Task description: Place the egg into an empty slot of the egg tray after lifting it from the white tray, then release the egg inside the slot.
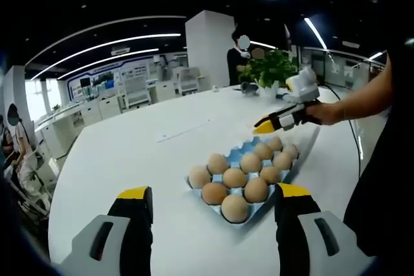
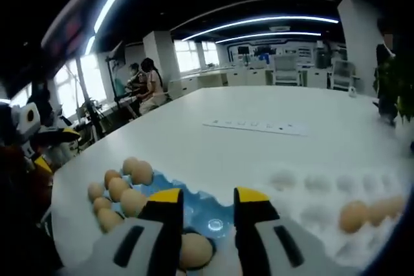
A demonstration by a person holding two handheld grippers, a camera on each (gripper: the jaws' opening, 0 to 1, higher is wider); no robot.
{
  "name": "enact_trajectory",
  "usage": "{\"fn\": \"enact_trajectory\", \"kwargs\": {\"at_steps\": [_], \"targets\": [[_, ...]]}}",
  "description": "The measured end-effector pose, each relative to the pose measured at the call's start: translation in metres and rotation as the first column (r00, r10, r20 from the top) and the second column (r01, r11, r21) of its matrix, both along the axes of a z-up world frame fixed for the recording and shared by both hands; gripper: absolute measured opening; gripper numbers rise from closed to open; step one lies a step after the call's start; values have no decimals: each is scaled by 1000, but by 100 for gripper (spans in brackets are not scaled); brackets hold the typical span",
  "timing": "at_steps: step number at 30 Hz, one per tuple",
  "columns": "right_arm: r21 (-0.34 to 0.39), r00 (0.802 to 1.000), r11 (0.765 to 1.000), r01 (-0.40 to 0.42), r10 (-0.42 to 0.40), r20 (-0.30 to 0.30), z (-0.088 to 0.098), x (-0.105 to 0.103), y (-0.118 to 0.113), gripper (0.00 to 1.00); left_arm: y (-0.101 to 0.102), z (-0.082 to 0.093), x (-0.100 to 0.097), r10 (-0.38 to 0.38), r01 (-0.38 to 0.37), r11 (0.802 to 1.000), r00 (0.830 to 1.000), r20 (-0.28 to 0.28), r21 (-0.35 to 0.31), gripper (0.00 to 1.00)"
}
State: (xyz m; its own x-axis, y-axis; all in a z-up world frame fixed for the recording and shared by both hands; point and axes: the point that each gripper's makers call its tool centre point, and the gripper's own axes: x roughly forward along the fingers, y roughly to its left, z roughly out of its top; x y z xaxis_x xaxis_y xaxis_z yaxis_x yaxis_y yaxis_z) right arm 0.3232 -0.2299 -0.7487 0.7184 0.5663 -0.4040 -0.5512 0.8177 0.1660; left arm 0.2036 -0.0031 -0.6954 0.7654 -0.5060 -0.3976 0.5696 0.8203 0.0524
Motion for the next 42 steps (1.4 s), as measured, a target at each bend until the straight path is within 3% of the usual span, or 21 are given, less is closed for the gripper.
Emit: {"fn": "enact_trajectory", "kwargs": {"at_steps": [6,11,16,21,39,42], "targets": [[-21,997,996,82,-82,6,-2,1,-38,31,0,0,0,-2,2,1000,1000,1,1,78],[-50,980,980,195,-193,41,1,7,-78,31,-2,0,1,-7,7,1000,1000,1,1,78],[-79,938,937,341,-333,101,8,16,-125,31,-3,1,1,-6,6,1000,1000,2,-1,78],[-78,909,908,413,-405,93,3,23,-154,31,-3,0,1,-8,8,1000,1000,0,0,78],[-131,906,897,421,-422,22,-30,34,-164,31,0,-1,0,0,0,1000,1000,-6,7,78],[-143,907,897,419,-419,34,-30,36,-165,29,1,0,0,3,-3,1000,1000,-7,7,78]]}}
